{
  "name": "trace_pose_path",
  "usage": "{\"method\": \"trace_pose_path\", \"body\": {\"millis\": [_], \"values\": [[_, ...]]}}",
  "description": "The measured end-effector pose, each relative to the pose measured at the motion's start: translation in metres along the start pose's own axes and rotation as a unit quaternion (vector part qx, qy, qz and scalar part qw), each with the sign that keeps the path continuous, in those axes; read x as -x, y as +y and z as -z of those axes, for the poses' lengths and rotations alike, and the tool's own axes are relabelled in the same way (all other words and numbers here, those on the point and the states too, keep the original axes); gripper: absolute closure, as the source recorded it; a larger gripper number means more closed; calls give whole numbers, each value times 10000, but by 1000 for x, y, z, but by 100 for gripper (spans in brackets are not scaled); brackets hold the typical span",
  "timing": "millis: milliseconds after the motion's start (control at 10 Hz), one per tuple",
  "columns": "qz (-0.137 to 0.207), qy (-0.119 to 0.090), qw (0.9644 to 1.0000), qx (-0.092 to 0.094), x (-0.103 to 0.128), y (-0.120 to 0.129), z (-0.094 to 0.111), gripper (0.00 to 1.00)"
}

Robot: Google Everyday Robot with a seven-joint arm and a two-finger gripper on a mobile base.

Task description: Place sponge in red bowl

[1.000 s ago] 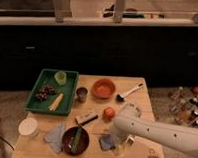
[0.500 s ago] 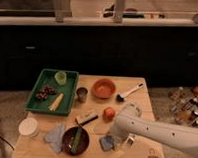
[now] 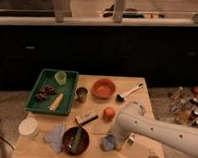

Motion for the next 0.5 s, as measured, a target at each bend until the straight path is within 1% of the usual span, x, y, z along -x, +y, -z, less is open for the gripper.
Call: {"method": "trace_pose_path", "body": {"millis": [300, 500], "values": [[78, 16, 9999, -66, 3, -9, 19, 100], [80, 9, 9999, -85, 0, -13, 26, 100]]}}
